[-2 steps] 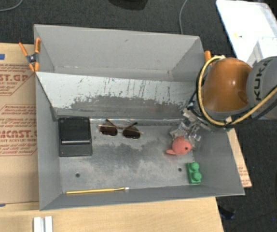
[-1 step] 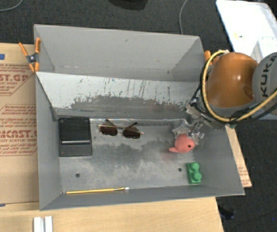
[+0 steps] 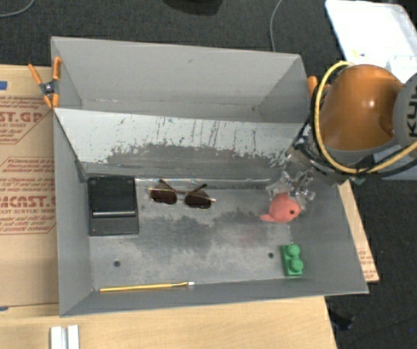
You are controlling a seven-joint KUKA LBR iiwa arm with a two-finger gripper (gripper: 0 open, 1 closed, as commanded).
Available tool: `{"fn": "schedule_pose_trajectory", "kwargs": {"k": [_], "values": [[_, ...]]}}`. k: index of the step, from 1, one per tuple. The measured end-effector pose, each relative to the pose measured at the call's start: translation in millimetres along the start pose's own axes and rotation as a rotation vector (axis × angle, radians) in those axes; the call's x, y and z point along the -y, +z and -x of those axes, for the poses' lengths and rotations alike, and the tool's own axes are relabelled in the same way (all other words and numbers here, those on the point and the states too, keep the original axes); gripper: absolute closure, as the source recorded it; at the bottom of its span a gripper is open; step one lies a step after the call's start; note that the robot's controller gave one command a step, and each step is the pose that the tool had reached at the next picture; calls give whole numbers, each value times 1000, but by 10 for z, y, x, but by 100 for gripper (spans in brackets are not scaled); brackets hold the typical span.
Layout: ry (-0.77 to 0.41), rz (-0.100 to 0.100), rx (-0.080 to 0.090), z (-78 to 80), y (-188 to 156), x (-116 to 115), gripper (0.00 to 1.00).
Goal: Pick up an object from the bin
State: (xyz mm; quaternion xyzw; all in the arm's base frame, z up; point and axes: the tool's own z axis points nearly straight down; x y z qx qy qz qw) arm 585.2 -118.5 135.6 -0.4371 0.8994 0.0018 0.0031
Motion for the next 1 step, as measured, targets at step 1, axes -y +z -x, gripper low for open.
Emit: {"fn": "schedule_pose_trajectory", "kwargs": {"k": [1], "values": [[1,-6,4,16,-295,13,100]]}}
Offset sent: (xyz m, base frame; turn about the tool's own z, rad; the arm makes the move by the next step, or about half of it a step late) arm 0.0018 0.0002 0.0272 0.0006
